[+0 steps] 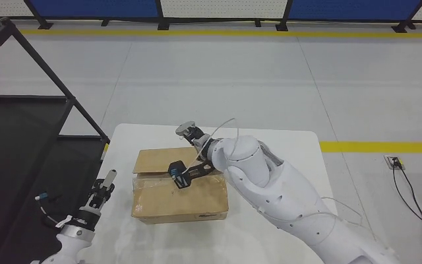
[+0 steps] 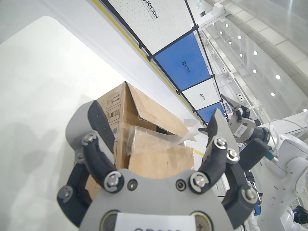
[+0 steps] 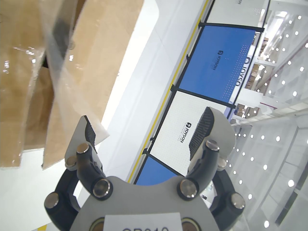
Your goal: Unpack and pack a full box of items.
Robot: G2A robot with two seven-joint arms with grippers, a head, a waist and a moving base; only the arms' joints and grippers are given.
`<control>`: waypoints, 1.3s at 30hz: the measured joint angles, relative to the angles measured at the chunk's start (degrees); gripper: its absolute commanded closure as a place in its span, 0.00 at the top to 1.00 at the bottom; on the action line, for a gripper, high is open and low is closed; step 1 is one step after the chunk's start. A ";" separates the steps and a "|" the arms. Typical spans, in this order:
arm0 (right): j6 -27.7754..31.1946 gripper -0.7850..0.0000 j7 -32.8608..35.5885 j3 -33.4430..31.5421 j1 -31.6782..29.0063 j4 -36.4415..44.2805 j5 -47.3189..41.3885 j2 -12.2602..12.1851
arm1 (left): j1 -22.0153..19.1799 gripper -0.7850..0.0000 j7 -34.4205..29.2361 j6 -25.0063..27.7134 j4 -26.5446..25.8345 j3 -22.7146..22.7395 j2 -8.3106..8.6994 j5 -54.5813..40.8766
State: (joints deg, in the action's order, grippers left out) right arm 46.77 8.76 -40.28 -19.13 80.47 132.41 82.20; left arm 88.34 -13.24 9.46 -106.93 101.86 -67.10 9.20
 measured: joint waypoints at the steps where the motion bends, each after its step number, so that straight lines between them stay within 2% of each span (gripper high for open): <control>1: -1.22 1.00 -0.08 0.07 -0.04 -0.35 0.05 0.13 | 0.07 1.00 0.03 -0.02 -0.03 0.02 -0.01 -0.03; 7: -3.97 1.00 0.27 2.09 2.35 -5.93 0.49 1.73 | 0.77 1.00 0.56 0.08 -0.17 0.39 -0.08 -0.38; 13: 0.81 1.00 1.21 4.19 6.01 -12.52 -1.95 3.89 | 1.25 1.00 0.88 0.21 -0.37 0.85 -0.13 -0.70; 18: 3.91 1.00 1.07 4.09 6.69 -12.43 -2.93 4.34 | 1.14 1.00 0.75 0.22 -0.18 0.83 -0.15 -0.72; 27: 11.10 1.00 2.87 -0.57 1.45 -3.65 -2.47 2.03 | 0.32 1.00 0.37 0.04 -0.10 0.50 -0.17 -0.37; 32: 11.24 1.00 3.23 -1.92 -1.22 -0.45 -1.77 0.48 | 0.10 1.00 0.41 0.01 -0.16 0.26 -0.20 -0.06; 39: 11.23 1.00 4.12 -1.33 -2.11 -1.16 -3.68 -1.59 | 0.03 1.00 0.48 -0.21 -0.25 0.15 -0.24 0.18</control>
State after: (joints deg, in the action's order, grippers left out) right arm 58.00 12.88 -41.61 -21.25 79.31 128.73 80.61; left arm 88.38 -12.76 9.25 -107.18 102.01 -67.33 9.38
